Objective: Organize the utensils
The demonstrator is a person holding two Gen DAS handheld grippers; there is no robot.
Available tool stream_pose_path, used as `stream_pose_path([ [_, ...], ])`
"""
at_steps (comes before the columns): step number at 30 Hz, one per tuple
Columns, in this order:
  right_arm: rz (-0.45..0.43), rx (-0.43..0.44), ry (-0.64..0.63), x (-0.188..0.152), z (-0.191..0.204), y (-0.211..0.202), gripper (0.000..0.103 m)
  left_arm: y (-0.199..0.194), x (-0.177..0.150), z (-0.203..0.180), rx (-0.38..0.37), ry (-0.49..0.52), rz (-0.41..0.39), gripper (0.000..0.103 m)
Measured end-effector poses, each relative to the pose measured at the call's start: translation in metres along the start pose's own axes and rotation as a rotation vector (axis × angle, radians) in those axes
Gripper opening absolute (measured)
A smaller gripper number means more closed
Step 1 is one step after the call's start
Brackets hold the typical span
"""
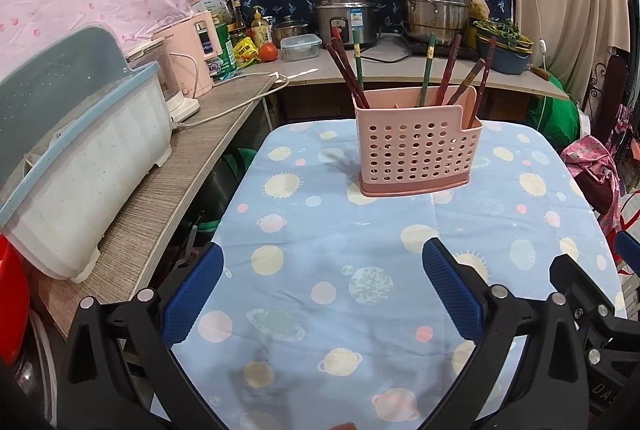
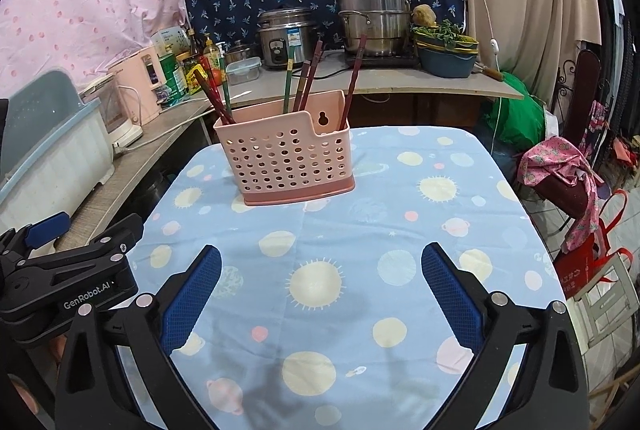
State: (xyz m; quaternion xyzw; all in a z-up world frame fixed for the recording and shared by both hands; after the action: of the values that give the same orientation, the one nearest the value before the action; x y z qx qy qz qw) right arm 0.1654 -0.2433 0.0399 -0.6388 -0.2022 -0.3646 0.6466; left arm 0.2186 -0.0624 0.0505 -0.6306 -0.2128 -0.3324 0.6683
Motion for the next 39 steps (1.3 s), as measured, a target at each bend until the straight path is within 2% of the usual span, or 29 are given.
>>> stream_pose_path([
  [39,0.010,-0.003,-0.003,0.0006,0.0013,0.0094,0.097,0.0096,0.0022,-0.0036,0.003,-0.001,0.001,0.095],
])
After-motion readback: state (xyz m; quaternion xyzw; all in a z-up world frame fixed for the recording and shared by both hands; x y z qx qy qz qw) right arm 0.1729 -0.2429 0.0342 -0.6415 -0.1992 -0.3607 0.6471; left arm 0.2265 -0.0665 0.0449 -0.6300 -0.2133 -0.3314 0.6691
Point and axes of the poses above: each gripper's, at about its wrist camera, not at the fingertips, and y roughly the way its jaws point, z to its left, x to its top, the point moved 9 cm from there along y, roughly the way its jaws point, and after that the axes turned 4 degrees about z, right-handed, at the moved point
